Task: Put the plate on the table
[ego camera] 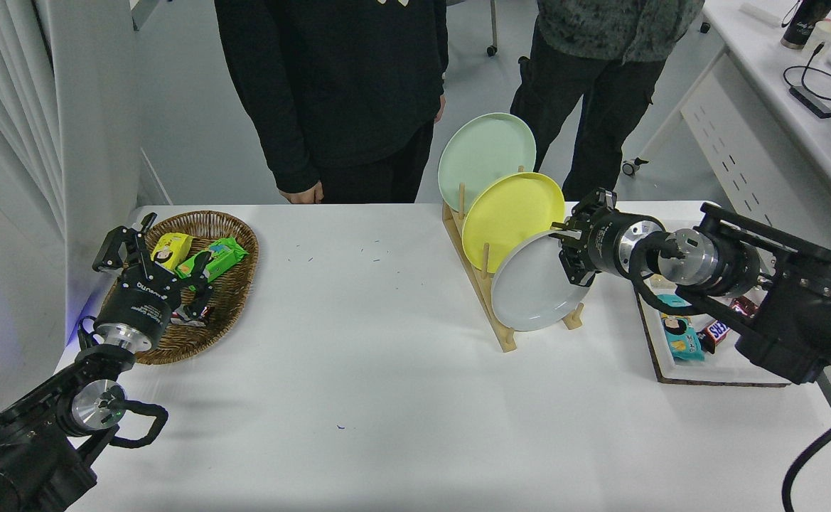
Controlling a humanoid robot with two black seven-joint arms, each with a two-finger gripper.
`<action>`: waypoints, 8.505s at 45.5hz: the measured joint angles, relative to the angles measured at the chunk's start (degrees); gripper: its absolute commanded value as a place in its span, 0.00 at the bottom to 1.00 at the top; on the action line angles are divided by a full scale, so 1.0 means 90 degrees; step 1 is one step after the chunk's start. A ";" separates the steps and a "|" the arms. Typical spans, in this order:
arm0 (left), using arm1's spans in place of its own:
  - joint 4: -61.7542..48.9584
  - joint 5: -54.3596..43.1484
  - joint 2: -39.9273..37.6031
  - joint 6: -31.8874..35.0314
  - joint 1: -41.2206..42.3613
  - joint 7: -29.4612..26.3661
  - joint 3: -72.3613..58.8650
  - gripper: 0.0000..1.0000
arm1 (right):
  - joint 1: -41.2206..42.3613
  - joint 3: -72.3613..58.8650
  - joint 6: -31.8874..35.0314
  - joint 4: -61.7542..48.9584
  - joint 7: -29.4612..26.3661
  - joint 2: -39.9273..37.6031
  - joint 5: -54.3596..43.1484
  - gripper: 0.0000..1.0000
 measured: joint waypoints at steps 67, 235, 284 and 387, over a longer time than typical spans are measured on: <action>0.0000 0.0000 0.0000 0.0000 -0.0002 0.0000 0.0000 0.98 | 0.0763 -0.0100 0.0178 0.1147 -0.0598 -0.1739 -0.0133 0.00; 0.0000 -0.0005 0.0000 0.0000 -0.0024 0.0000 0.0020 0.98 | -0.1371 -0.1168 -0.0381 0.2656 0.2818 -0.1424 0.9045 0.00; 0.0000 -0.0004 -0.0003 -0.0009 -0.0026 0.0000 0.0029 0.98 | -0.4174 0.1590 -0.0654 0.2476 0.3152 -0.0201 0.9009 0.00; 0.0000 -0.0004 0.0000 -0.0030 -0.0026 0.0010 0.0049 0.98 | -0.3046 0.1292 -0.2041 0.1697 0.3148 -0.0266 0.8963 1.00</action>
